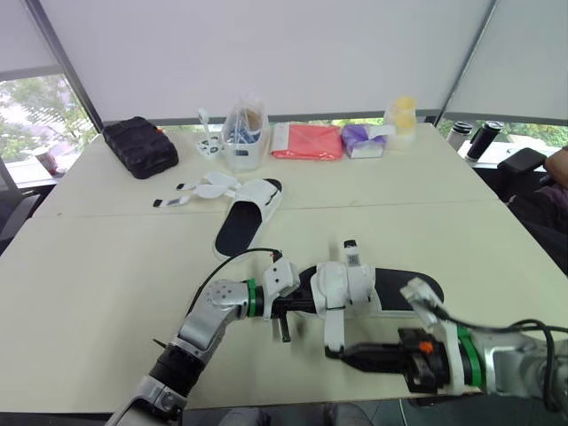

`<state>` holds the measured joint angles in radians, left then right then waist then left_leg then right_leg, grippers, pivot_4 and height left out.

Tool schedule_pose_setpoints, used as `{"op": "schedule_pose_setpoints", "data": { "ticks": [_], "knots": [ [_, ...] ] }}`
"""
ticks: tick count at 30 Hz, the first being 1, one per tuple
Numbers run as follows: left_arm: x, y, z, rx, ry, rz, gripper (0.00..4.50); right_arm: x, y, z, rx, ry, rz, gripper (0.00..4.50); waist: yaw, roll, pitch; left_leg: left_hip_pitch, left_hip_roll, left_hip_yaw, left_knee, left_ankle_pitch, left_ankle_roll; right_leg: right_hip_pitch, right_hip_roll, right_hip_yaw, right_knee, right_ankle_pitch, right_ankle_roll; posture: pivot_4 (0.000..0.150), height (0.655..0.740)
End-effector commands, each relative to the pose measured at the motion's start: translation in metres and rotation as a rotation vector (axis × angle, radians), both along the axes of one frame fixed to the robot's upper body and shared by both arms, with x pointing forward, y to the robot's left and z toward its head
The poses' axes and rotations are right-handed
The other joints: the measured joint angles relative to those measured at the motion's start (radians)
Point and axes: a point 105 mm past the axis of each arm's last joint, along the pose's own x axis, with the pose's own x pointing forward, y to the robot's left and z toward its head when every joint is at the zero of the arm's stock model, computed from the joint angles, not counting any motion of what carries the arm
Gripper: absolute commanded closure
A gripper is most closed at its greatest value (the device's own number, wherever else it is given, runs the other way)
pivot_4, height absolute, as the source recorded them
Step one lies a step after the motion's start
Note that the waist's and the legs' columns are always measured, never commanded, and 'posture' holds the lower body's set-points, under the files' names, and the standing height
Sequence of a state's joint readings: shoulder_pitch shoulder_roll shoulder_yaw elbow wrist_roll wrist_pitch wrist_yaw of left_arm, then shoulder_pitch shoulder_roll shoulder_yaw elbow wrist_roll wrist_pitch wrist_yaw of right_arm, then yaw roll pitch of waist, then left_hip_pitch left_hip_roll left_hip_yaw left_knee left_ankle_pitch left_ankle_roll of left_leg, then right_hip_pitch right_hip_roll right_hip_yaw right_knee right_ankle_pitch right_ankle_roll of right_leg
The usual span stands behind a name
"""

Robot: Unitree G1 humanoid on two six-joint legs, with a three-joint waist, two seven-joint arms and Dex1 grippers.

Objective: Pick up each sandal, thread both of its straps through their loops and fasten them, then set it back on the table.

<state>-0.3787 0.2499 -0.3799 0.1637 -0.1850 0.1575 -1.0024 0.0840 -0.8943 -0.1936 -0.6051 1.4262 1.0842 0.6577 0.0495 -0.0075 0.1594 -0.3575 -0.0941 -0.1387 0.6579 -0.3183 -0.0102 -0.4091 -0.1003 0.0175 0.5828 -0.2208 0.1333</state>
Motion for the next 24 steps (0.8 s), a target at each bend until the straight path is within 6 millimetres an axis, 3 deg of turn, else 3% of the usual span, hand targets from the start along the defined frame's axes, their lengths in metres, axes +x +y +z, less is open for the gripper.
{"op": "schedule_pose_setpoints", "data": {
  "ticks": [1,4,9,14,17,20,24],
  "knots": [
    [-0.003,0.01,-0.034,0.108,0.09,0.036,4.5,0.011,0.005,0.023,0.166,0.012,-0.04,4.46,0.001,-0.001,0.001,0.0,0.0,0.0,0.0,0.0,0.0,0.0,0.0,0.0,0.0,0.0,0.0,0.15,0.74],
    [-0.002,0.01,-0.034,0.107,0.09,0.041,4.5,0.026,0.006,0.035,0.262,0.027,-0.105,4.46,0.003,-0.001,0.001,0.0,0.0,0.0,0.0,0.0,0.0,0.0,-0.002,0.0,-0.001,0.004,-0.003,0.15,0.74],
    [-0.001,0.009,-0.034,0.104,0.088,0.044,4.5,0.06,0.002,0.038,0.337,0.063,-0.265,4.46,0.006,0.0,0.002,0.0,0.0,0.0,-0.001,0.0,0.0,-0.001,-0.002,0.0,-0.001,0.004,-0.004,0.15,0.74],
    [0.0,0.008,-0.033,0.101,0.087,0.054,4.5,0.086,-0.003,0.021,0.286,0.115,-0.401,4.46,0.014,0.0,0.002,0.0,0.0,0.001,-0.001,0.0,0.0,-0.001,0.0,0.0,-0.001,0.005,-0.004,0.15,0.74],
    [0.0,0.008,-0.033,0.1,0.084,0.058,4.5,0.09,-0.004,0.013,0.247,0.133,-0.426,4.46,0.015,0.0,0.002,0.0,0.0,0.001,-0.001,0.0,0.0,-0.001,0.0,0.0,-0.001,0.005,-0.004,0.15,0.74],
    [0.0,0.009,-0.033,0.101,0.083,0.061,4.5,0.098,-0.008,0.011,0.21,0.105,-0.476,3.5,0.015,0.0,0.002,0.0,0.0,0.001,-0.001,0.0,0.0,-0.001,0.001,0.0,-0.001,0.005,-0.004,0.15,0.74],
    [0.001,0.01,-0.034,0.103,0.081,0.064,4.5,0.104,-0.013,0.014,0.187,0.071,-0.509,1.5,0.014,0.001,0.002,0.0,0.0,0.001,-0.001,0.0,0.001,-0.001,0.001,0.0,-0.001,0.005,-0.004,0.15,0.74]
  ]
}}
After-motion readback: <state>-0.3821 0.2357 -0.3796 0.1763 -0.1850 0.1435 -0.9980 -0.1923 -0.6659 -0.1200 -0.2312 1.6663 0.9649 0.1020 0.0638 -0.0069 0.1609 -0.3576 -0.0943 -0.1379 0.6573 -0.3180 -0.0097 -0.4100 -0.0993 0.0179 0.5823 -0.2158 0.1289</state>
